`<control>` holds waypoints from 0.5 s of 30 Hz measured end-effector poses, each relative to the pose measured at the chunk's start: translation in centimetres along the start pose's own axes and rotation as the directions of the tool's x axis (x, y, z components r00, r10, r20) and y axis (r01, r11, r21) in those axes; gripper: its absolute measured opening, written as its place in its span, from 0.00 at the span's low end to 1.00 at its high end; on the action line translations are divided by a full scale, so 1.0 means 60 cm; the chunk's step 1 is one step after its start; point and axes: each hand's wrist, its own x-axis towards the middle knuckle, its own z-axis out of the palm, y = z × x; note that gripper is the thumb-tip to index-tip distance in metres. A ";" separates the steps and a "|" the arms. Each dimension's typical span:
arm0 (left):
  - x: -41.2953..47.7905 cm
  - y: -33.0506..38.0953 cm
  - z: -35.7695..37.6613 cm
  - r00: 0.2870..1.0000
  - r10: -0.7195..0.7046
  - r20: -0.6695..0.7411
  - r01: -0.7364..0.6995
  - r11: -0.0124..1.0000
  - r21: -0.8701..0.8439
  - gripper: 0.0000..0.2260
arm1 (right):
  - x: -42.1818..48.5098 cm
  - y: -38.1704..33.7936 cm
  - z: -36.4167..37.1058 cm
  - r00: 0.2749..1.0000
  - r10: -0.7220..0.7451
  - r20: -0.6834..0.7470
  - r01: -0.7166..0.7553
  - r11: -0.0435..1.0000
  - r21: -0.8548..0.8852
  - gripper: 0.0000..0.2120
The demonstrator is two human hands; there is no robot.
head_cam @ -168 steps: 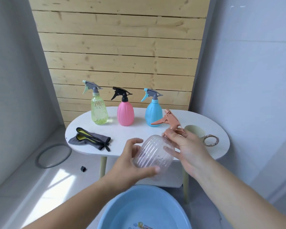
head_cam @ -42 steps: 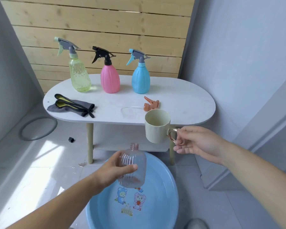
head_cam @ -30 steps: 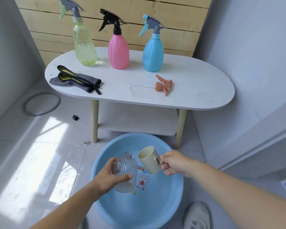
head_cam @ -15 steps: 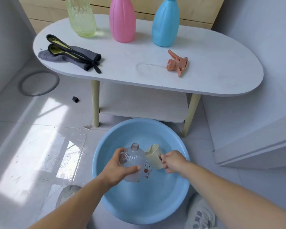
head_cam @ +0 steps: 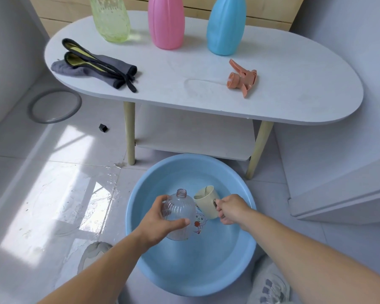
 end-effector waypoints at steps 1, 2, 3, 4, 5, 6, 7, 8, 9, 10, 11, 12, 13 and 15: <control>0.000 0.000 0.000 1.000 -0.002 0.000 0.002 1.000 0.001 0.47 | 0.000 0.000 0.001 1.000 0.000 0.001 0.000 1.000 0.001 0.13; -0.001 0.000 -0.001 1.000 -0.002 0.001 0.002 1.000 0.006 0.47 | 0.000 -0.001 0.002 1.000 0.000 0.001 0.000 1.000 0.000 0.13; -0.002 0.000 0.000 1.000 -0.001 0.003 0.001 1.000 0.008 0.48 | 0.000 -0.001 0.003 1.000 0.001 -0.002 -0.001 1.000 -0.001 0.13; -0.002 0.001 0.000 1.000 -0.001 0.002 0.001 1.000 0.013 0.48 | -0.001 -0.002 0.005 1.000 0.003 -0.006 -0.003 1.000 -0.002 0.13; -0.002 0.001 0.000 1.000 -0.001 0.000 0.001 1.000 0.017 0.49 | -0.001 -0.003 0.006 1.000 0.003 -0.009 -0.003 1.000 -0.001 0.13; -0.002 0.002 0.001 1.000 -0.001 -0.001 0.001 1.000 0.021 0.49 | -0.001 -0.004 0.007 1.000 0.003 -0.011 -0.003 1.000 0.001 0.12; -0.001 0.002 0.001 1.000 -0.002 -0.002 0.002 1.000 0.024 0.49 | -0.002 -0.005 0.007 1.000 0.002 -0.014 -0.002 1.000 0.003 0.12; -0.002 0.002 0.002 1.000 -0.001 -0.001 0.001 1.000 0.027 0.48 | -0.002 -0.007 0.007 1.000 0.001 -0.017 -0.001 1.000 0.003 0.12; -0.001 0.001 0.001 1.000 -0.002 -0.002 0.002 1.000 0.030 0.48 | -0.002 -0.008 0.007 1.000 -0.002 -0.020 0.002 1.000 0.005 0.12; -0.002 0.001 0.001 1.000 -0.001 -0.005 0.001 0.999 0.034 0.48 | -0.001 -0.009 0.006 1.000 -0.006 -0.023 0.006 1.000 0.006 0.12; -0.002 0.000 0.001 1.000 -0.001 -0.008 0.001 0.999 0.035 0.48 | -0.001 -0.010 0.005 1.000 -0.013 -0.026 0.014 1.000 0.006 0.12; -0.002 0.000 0.000 1.000 0.002 -0.010 -0.001 0.999 0.037 0.48 | 0.000 -0.009 0.004 0.999 -0.023 -0.026 0.023 1.000 0.002 0.12; -0.003 0.001 -0.001 1.000 0.004 -0.013 -0.004 0.999 0.036 0.48 | 0.000 -0.008 0.004 0.999 -0.035 -0.027 0.035 0.999 -0.008 0.13; -0.006 0.002 -0.005 1.000 0.013 -0.025 -0.012 0.999 0.032 0.48 | -0.001 -0.004 0.004 0.997 -0.070 -0.026 0.069 0.997 -0.020 0.14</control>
